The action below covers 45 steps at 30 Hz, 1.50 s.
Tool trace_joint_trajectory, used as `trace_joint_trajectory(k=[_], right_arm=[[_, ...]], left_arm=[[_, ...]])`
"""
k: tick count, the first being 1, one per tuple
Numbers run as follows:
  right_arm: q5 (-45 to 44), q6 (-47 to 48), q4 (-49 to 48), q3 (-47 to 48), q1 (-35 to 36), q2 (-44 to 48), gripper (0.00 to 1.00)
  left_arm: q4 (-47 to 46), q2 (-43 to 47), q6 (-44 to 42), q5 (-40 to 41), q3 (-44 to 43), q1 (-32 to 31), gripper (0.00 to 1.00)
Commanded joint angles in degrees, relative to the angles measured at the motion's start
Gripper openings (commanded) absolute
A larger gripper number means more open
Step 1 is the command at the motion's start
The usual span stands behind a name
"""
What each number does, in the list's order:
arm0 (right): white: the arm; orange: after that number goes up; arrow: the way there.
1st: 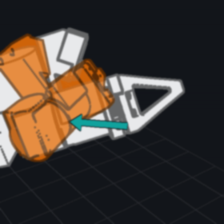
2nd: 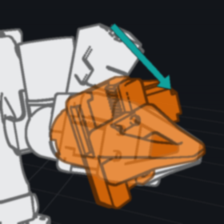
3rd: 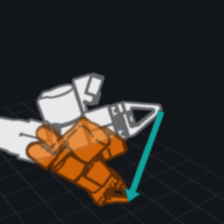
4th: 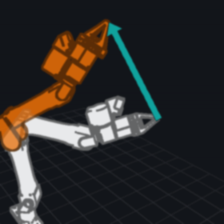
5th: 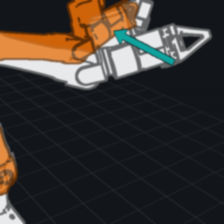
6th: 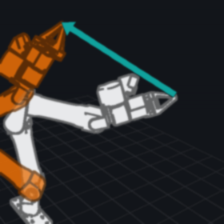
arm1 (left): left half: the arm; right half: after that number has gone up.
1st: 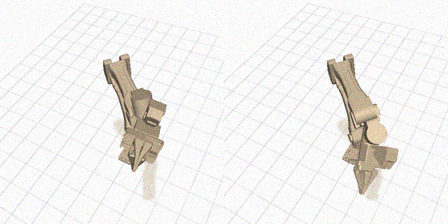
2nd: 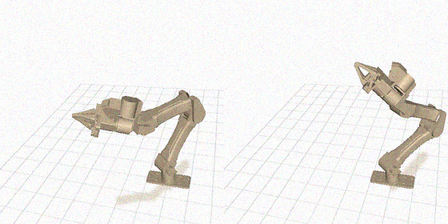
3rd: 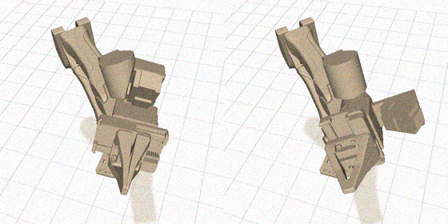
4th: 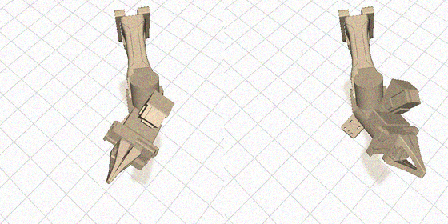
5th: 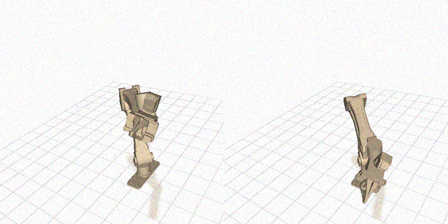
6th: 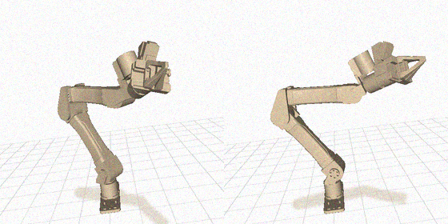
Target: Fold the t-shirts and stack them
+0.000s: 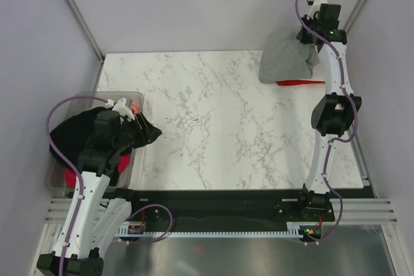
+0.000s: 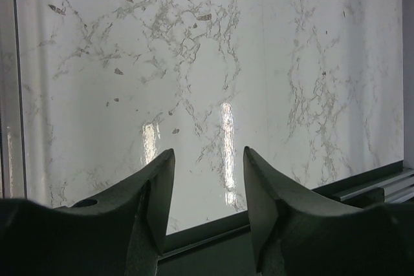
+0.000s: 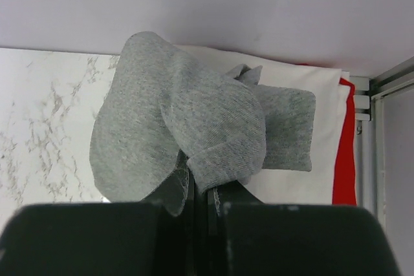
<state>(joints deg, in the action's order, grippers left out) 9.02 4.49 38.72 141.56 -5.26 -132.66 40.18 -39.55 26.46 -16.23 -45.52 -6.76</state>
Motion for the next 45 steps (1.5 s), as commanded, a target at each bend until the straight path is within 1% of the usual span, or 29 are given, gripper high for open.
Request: trace_joint_trajectory(k=[1, 5, 6, 8, 9, 10, 11, 12, 14, 15, 16, 18, 19, 20, 21, 23, 25, 28, 29, 31, 32, 33, 34, 35, 36, 38, 41, 45], right_arm=[[-0.23, 0.87, -6.99, 2.76, -1.68, -1.98, 0.0], [-1.54, 1.66, -9.89, 2.14, -2.92, -6.46, 0.0], [-2.76, 1.66, -11.89, 2.06, -3.0, -7.51, 0.0], [-6.37, 0.35, -13.84, 2.75, -3.62, -10.68, 0.0], [-8.29, -0.18, -16.8, 2.67, -3.79, -12.34, 0.0], [-13.27, -2.1, -19.01, 2.24, -4.14, -12.88, 0.01], [-17.24, -3.51, -21.38, 0.58, -4.23, -13.41, 0.07], [-20.93, -4.48, -25.32, 0.21, -4.5, -13.94, 0.44], [-27.0, -11.66, -26.94, 2.21, -5.72, -16.13, 0.93], [-27.47, -13.7, -25.72, 3.45, -6.08, -17.1, 0.98], [-28.0, -14.76, -24.93, 4.16, -6.43, -16.67, 0.98], [-29.41, -17.05, -26.05, -0.03, -6.26, -13.61, 0.98], [-29.15, -17.76, -27.46, -3.01, -6.08, -8.72, 0.98], [-29.06, -18.63, -28.95, -9.31, -5.99, -6.06, 0.98], [-28.01, -20.21, -31.57, -12.24, -5.91, -0.9, 0.98], [-25.9, -22.06, -32.91, -17.95, -5.91, 3.27, 0.98], [-22.49, -24.69, -31.87, -20.52, -5.91, 8.18, 0.98], [-18.44, -28.56, -31.34, -29.29, -5.82, 15.05, 0.98], [-17.46, -29.44, -31.68, -34.98, -5.9, 16.8, 0.98], [-16.49, -31.98, -32.39, -40.72, -5.91, 21.73, 0.98], [-16.23, -32.96, -32.3, -46.4, -5.91, 23.31, 0.98], [-15.61, -34.01, -32.91, -49.42, -5.99, 26.37, 0.98], [-12.13, -35.85, -33.96, -52.49, -6.08, 27.71, 0.98], [-9.74, -35.96, -34.93, -57.57, -6.17, 28.76, 0.97], [-7.37, -35.87, -37.03, -59.71, -6.17, 29.91, 0.94], [-4.11, -34.74, -37.58, -63.31, -6.17, 30.09, 0.9], [-4.62, -33.33, -37.14, -66.92, -7.22, 30.09, 0.86], [-2.79, -32.01, -38.27, -68.43, -9.24, 27.73, 0.81]], left_arm=[[-1.69, -0.18, -1.85, 1.11, 0.52, 0.09, 0.54], [-1.69, -0.26, -1.76, 1.29, 0.52, 0.09, 0.54], [-1.69, -0.35, -1.76, 1.2, 0.52, 0.09, 0.54], [-1.69, -0.44, -1.67, 1.29, 0.6, 0.09, 0.54], [-1.69, -0.44, -1.67, 1.29, 0.6, 0.09, 0.54], [-1.69, -0.44, -1.59, 1.29, 0.6, 0.09, 0.54], [-1.69, -0.61, -1.58, 1.29, 0.6, 0.09, 0.54], [-1.69, -0.53, -1.58, 1.46, 0.6, 0.09, 0.54], [-1.69, -0.27, -1.58, 1.55, 0.6, 0.17, 0.54], [-1.69, 0.43, -1.58, 1.64, 0.6, 0.09, 0.54], [-1.69, 0.87, -1.58, 1.81, 0.69, 0.09, 0.54], [-1.69, 1.32, -1.58, 2.08, 0.6, 0.09, 0.54], [-1.6, 1.75, -1.58, 2.34, 0.6, 0.09, 0.54], [-1.69, 1.76, -1.5, 2.6, 0.6, 0.09, 0.54], [-1.69, 1.67, -1.5, 2.52, 0.69, 0.09, 0.54], [-1.69, 1.67, -1.58, 2.26, 0.52, 0.09, 0.54], [-1.69, 1.93, -1.67, 2.17, 0.52, 0.09, 0.54], [-1.69, 2.9, -1.67, 2.43, 0.43, 0.17, 0.54], [-1.69, 3.68, -1.67, 2.69, 0.52, 0.17, 0.54], [-1.69, 4.57, -1.59, 2.87, 0.52, 0.17, 0.54], [-1.69, 5.18, -1.58, 3.04, 0.52, 0.17, 0.54], [-1.69, 5.62, -1.58, 3.05, 0.52, 0.17, 0.54], [-1.69, 5.8, -1.58, 3.13, 0.52, 0.17, 0.54], [-1.69, 6.06, -1.58, 3.13, 0.52, 0.17, 0.54], [-1.69, 6.32, -1.67, 2.96, 0.52, 0.17, 0.54], [-1.6, 6.42, -1.67, 2.69, 0.52, 0.17, 0.54], [-1.69, 6.59, -1.76, 2.52, 0.52, 0.17, 0.54], [-1.69, 6.85, -1.76, 2.78, 0.43, 0.17, 0.54]])
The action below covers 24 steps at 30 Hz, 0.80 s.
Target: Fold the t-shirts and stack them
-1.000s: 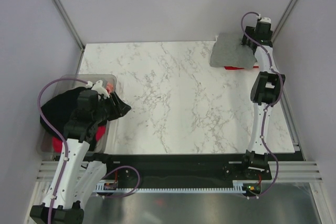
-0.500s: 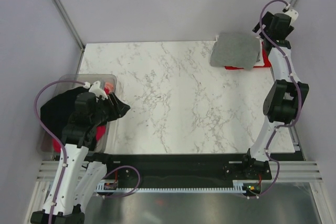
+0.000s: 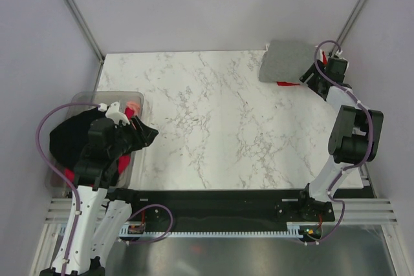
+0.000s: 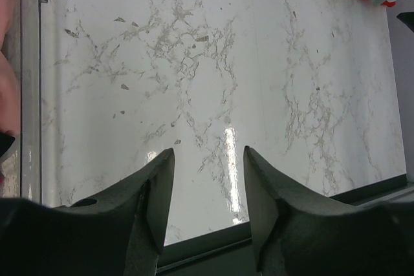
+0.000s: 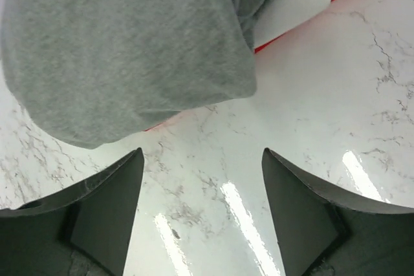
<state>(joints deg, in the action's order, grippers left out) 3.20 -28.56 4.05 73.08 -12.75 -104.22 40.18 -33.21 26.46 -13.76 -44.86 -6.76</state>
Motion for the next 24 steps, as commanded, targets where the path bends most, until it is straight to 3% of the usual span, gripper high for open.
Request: trace_joint_trajectory(k=[1, 4, 9, 16, 22, 24], right_arm=[[3.56, 1.05, -3.53, 0.74, -2.36, -1.59, 0.8], [5.85, 1.13, -6.33, 2.06, -3.06, -5.54, 0.73], [7.52, 1.05, -7.3, 6.72, -3.42, -12.74, 0.72], [7.35, 2.36, -9.33, 9.1, -3.68, -15.66, 0.67], [8.05, 1.4, -11.17, 11.29, -4.03, -17.5, 0.54], [9.01, 1.05, -11.26, 12.44, -4.03, -17.77, 0.44]], left_arm=[[-1.69, 0.43, -1.67, 0.49, -0.14, 0.17, 0.54], [-1.69, 0.34, -1.67, 0.4, -0.14, 0.17, 0.54], [-1.69, -0.27, -1.67, 0.66, -0.23, 0.17, 0.54], [-1.69, -0.89, -1.59, 0.84, -0.14, 0.17, 0.54], [-1.69, -1.33, -1.58, 0.93, -0.14, 0.17, 0.54], [-1.69, -1.33, -1.58, 0.93, -0.14, 0.17, 0.54]])
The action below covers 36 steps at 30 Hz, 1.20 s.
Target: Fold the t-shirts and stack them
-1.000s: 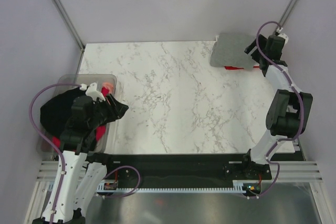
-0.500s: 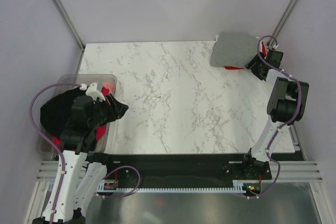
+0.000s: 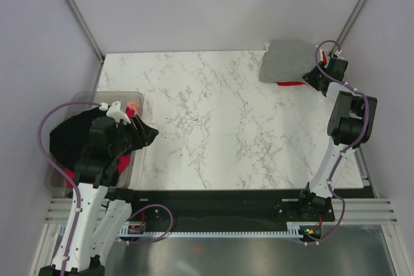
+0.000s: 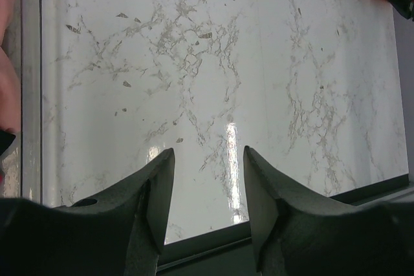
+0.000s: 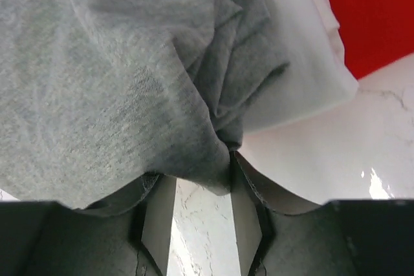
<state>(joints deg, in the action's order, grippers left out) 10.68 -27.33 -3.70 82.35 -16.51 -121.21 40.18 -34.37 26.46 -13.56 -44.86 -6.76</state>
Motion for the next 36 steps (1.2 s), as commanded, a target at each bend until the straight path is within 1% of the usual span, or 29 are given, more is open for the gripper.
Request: trace_joint_trajectory(k=[1, 2, 3, 4, 5, 6, 8, 11, 14, 19, 24, 26, 27, 28, 29, 31, 34, 36], right_arm=[[1.71, -0.26, -3.59, 3.43, -0.27, -0.87, 0.42], [1.8, -0.27, -3.59, 3.44, -0.27, -0.7, 0.34], [1.98, -0.09, -3.59, 3.35, -0.27, -0.52, 0.31], [1.81, -0.09, -3.42, 3.09, -0.27, -0.35, 0.25], [1.72, 0.0, -3.07, 2.82, -0.27, 0.35, 0.12], [1.45, -0.09, -2.63, 2.56, -0.36, 0.88, 0.06], [-0.83, -0.44, -1.75, 0.89, -0.54, 3.33, 0.02], [-3.82, -1.32, -0.87, -1.4, -1.76, 6.85, 0.0], [-5.75, -1.5, 0.88, -0.61, -3.0, 8.7, 0.0], [-7.07, -0.35, 5.1, 4.83, -3.88, 7.04, 0.0], [-7.16, -0.27, 5.9, 4.76, -3.96, 4.58, 0.0], [-8.21, -0.44, 6.16, 4.32, -4.05, 3.44, 0.06], [-8.65, -0.53, 6.43, 4.31, -4.05, 3.09, 0.12], [-9.87, -1.14, 7.04, 4.66, -4.23, 2.65, 0.41], [-10.32, -1.58, 8.7, 4.84, -4.4, 2.3, 0.53], [-13.21, -2.98, 9.76, 4.06, -4.93, 2.81, 0.65], [-15.5, -4.13, 10.64, 2.39, -5.63, 6.32, 0.7], [-16.65, -5.27, 11.96, 1.94, -5.99, 9.75, 0.7]], left_arm=[[-1.69, -0.34, -1.58, 0.73, -0.14, 0.17, 0.54], [-1.69, -0.26, -1.58, 0.73, -0.05, 0.17, 0.54], [-1.77, -0.35, -1.58, 0.73, -0.14, 0.17, 0.54], [-1.69, -0.17, -1.5, 0.9, -0.05, 0.17, 0.54], [-1.6, -0.26, -1.5, 0.91, -0.14, 0.17, 0.54], [-1.6, -0.17, -1.5, 1.08, -0.05, 0.17, 0.54], [-1.6, -0.17, -1.58, 0.99, -0.05, 0.17, 0.54], [-1.69, -0.26, -1.5, 1.08, -0.05, 0.17, 0.54], [-1.69, -0.17, -1.5, 0.91, -0.05, 0.17, 0.54], [-1.69, -0.26, -1.5, 0.82, -0.05, 0.17, 0.54], [-1.6, -0.35, -1.5, 0.99, -0.05, 0.17, 0.54], [-1.69, -0.26, -1.5, 0.82, -0.05, 0.17, 0.54], [-1.69, -0.26, -1.5, 0.91, -0.05, 0.17, 0.54], [-1.77, -0.26, -1.58, 0.91, -0.05, 0.17, 0.54], [-1.69, -0.35, -1.5, 0.91, -0.05, 0.17, 0.54], [-1.69, -0.26, -1.58, 0.91, -0.05, 0.17, 0.54], [-1.6, 0.0, -1.5, 0.99, -0.05, 0.17, 0.54], [-1.69, 0.18, -1.58, 0.99, -0.05, 0.17, 0.54]])
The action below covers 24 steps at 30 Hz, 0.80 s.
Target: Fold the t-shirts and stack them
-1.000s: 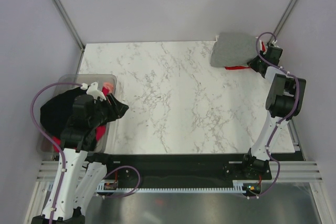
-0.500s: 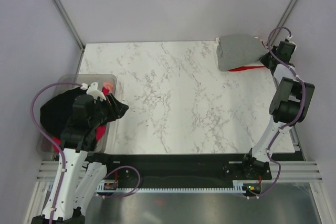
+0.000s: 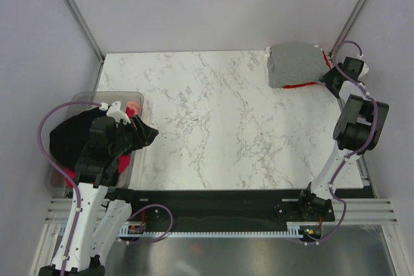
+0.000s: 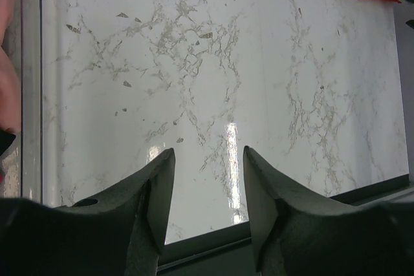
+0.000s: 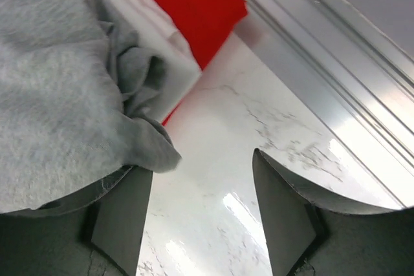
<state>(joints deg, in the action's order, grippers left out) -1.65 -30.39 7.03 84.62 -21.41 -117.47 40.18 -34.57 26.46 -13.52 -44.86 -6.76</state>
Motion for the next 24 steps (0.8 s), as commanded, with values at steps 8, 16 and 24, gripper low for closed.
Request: trace_joint_trajectory(k=[8, 16, 24], right_arm=[[-1.7, -5.64, 6.86, -5.68, -1.09, 22.88, 0.71], [14.71, -8.63, 8.26, -20.61, 1.53, 45.89, 0.72], [18.96, -5.46, 17.4, -29.92, 22.95, 61.64, 0.79]], left_arm=[[-1.6, 2.04, -1.41, 1.83, -0.14, 0.44, 0.54], [-1.51, 4.42, -1.32, 2.88, -0.14, 0.79, 0.54], [-1.25, 4.33, -1.06, 4.02, -0.14, 0.96, 0.53]])
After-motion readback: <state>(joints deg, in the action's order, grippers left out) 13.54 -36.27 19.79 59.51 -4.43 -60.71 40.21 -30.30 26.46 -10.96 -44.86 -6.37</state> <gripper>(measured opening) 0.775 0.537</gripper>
